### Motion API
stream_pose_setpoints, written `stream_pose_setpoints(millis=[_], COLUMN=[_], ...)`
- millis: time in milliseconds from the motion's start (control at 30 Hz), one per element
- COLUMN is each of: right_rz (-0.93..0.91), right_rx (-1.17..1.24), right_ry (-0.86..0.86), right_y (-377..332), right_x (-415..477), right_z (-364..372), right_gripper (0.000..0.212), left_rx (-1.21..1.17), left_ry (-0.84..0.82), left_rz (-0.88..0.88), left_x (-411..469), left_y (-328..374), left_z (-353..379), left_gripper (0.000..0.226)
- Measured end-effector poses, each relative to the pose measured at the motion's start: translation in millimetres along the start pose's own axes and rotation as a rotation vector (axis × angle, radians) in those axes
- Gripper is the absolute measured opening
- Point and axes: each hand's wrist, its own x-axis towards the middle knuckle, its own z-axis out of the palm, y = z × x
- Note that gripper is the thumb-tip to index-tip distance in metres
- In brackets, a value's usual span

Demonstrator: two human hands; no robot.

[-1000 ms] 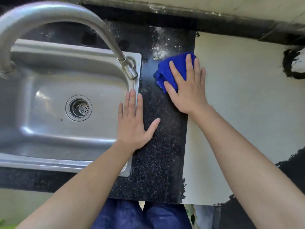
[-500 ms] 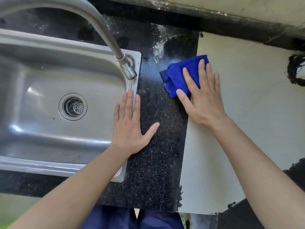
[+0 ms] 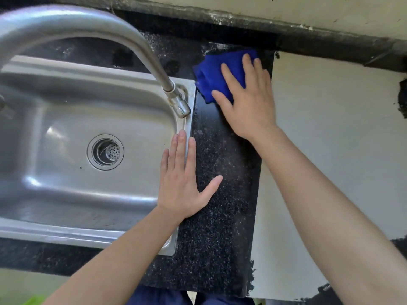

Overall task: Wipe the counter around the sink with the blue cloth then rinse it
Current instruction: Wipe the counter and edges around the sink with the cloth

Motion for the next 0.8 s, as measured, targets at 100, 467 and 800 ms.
stream_pose_setpoints(millis=[100,467,800], right_rz=[0.025,-0.109,0.028], right_rx=[-0.004,-0.144,-0.027], right_ry=[-0.032,0.115,0.247], right_y=[31.1,-78.8,38.5], right_x=[-27.0,72.4,2.8], right_z=[-8.3,3.3,2.1], right_gripper=[0.065,0.060,0.057], left_rx=[-0.003,-0.016,-0.017], left_ry=[-0.009,0.011,0.005], left_rz=[0.002,0.001,0.006], left_x=[-1.2,1.1,0.3], left_y=[0.2,0.9,1.1], left_z=[-1.3,-0.6,-1.4], left_gripper=[0.100,0.101,0.102])
